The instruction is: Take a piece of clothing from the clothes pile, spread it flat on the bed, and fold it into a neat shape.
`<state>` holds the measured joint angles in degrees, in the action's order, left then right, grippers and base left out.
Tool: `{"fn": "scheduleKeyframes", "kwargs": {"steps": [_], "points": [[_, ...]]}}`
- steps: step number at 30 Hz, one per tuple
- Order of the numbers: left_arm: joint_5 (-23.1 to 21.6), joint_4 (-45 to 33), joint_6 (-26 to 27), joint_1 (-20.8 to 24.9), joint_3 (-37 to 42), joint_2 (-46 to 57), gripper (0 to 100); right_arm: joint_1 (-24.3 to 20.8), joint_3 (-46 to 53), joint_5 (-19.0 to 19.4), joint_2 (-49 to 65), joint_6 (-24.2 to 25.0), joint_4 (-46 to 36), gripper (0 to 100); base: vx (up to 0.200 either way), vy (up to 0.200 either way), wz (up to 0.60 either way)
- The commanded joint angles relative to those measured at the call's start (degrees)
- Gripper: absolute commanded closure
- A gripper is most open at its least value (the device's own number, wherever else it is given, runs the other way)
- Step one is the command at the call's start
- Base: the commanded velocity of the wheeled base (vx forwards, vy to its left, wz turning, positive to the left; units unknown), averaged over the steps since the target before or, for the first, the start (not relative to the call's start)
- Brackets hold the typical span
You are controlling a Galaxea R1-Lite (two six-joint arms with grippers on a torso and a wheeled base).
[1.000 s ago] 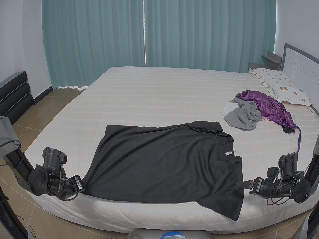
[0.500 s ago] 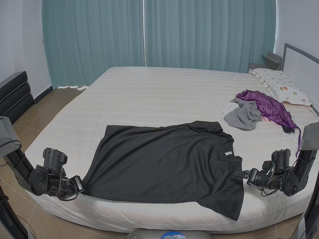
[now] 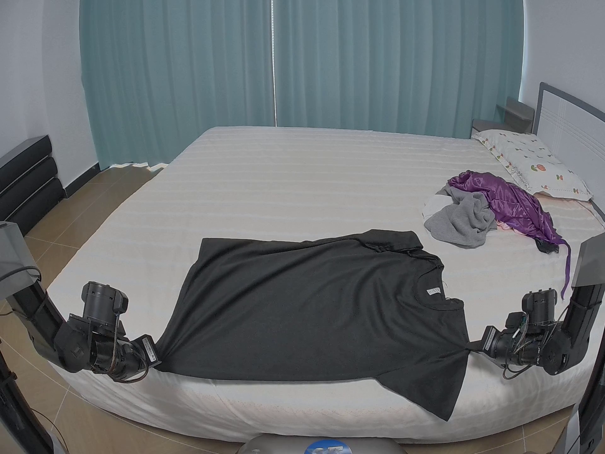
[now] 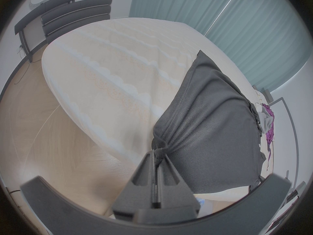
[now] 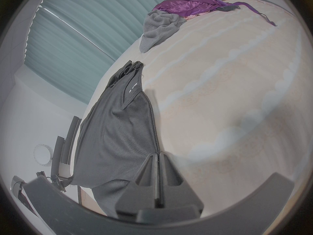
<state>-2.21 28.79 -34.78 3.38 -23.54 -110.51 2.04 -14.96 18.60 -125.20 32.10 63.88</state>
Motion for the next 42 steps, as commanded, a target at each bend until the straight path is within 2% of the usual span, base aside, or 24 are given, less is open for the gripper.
{"fn": "scheduleKeyframes", "kwargs": {"steps": [1, 12, 17, 30, 31, 32, 33, 42], "points": [[0.0, 0.0, 0.0, 0.2, 0.2, 0.2, 100, 1.7, 2.0, 0.0, 1.9, -1.2, 0.0, 100, 0.000, 0.000, 0.00], [0.5, -0.4, 0.3, 1.3, 1.4, 1.3, 100, 3.3, 5.6, 0.0, 5.8, -3.3, 0.0, 100, 0.000, 0.000, 0.00], [0.8, -3.3, 2.1, 1.4, 1.0, 2.1, 100, 3.1, 6.6, 0.0, 6.0, -3.4, 0.0, 100, 0.000, 0.000, 0.00], [0.4, -3.0, 1.4, 1.4, 0.2, 1.5, 100, 1.7, 5.7, 0.3, 4.0, -3.8, 0.1, 100, 0.000, 0.000, 0.00], [0.4, -3.0, 1.4, 1.4, 0.1, 1.5, 0, 1.7, 5.7, 0.3, 3.9, -3.8, 0.1, 100, 0.000, 0.000, 0.00], [0.4, -3.0, 1.3, 1.4, -0.1, 1.5, 0, 1.7, 5.7, 0.5, 3.5, -3.8, 0.1, 100, 0.000, 0.000, 0.00], [0.4, -3.0, 1.3, 1.4, -0.1, 1.5, 0, 1.7, 5.6, 0.5, 3.4, -3.8, 0.1, 0, 0.000, 0.000, 0.00], [0.4, -3.0, 1.1, 0.9, -0.2, 3.9, 0, 1.7, 5.6, 0.5, 7.4, -2.6, 2.7, 0, 0.000, 0.000, 0.00]]}}
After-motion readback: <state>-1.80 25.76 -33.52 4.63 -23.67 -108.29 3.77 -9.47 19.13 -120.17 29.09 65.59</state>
